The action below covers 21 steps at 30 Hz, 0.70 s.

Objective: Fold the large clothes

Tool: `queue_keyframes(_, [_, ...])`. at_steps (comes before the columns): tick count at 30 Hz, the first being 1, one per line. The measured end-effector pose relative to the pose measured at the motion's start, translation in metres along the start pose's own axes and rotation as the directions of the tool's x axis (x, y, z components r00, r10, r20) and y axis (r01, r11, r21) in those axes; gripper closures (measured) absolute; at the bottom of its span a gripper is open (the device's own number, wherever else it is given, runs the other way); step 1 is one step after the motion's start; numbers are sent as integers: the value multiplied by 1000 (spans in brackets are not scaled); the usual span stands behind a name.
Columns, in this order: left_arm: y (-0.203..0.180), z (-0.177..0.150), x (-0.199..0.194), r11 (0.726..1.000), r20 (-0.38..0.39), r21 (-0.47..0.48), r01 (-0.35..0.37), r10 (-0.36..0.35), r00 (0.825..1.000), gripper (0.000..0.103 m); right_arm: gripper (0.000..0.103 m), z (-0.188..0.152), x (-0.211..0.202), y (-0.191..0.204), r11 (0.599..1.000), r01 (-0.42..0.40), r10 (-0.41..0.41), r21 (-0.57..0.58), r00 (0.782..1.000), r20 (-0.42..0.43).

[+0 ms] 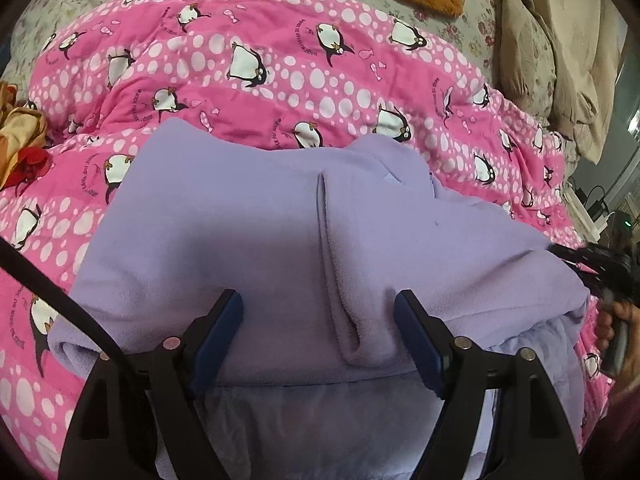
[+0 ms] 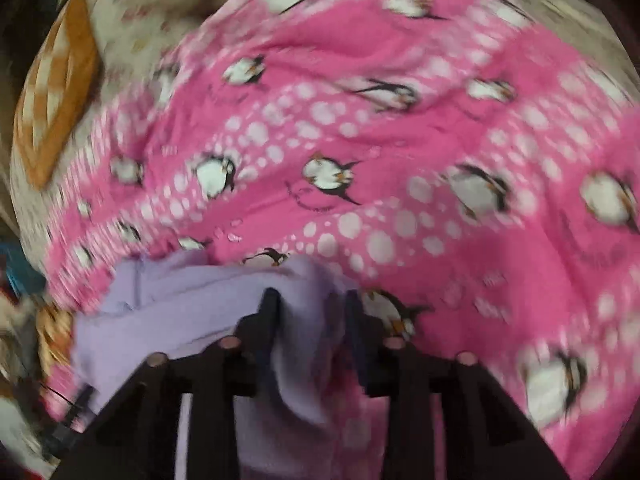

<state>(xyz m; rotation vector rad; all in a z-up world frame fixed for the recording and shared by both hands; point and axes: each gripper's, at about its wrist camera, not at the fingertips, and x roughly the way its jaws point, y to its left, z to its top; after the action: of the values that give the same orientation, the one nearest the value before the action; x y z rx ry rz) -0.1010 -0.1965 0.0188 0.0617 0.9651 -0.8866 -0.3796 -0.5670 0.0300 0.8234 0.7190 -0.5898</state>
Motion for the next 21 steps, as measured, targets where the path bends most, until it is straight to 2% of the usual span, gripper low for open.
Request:
queue_keyframes(3, [-2,0,-2,1000,5,1,-3,3,1000,53,66,-11,-24,1,999,-48,48,-19,999,-7])
queue_keyframes(7, [-3,-1,-5,1000,9,-2,-3,3,1000,53,53,-33,-42,4,992,-116,113,-48,992,-63])
queue_keyframes(9, [-2,-1,-7,1000,11,-7,0,0,1000,53,53,-46,-39,11,988,-125,116,-91,988,-99])
queue_keyframes(10, [-2,-1,-8,1000,11,-14,6,-6,1000,53,62,-52,-33,16,986,-86,71,-142,992,-108])
queue_keyframes(11, [-1,0,-10,1000,10,-23,14,-14,1000,53,68,-64,-28,21,977,-1,-23,-215,994,-111])
queue_keyframes(12, [-1,1,-12,999,8,-30,22,-22,1000,54,68,-76,-21,22,967,48,-81,-250,989,-123])
queue_keyframes(14, [-4,3,-22,998,23,-35,54,-53,998,54,68,-88,-24,23,957,71,-96,-282,992,-78])
queue_keyframes(17, [-14,9,-33,999,57,-18,49,-48,997,53,63,-88,-38,22,966,42,-53,-255,998,-37])
queue_keyframes(21, [-26,17,-20,1000,13,-1,0,1,1000,53,56,-82,-56,10,984,-44,47,-173,999,14])
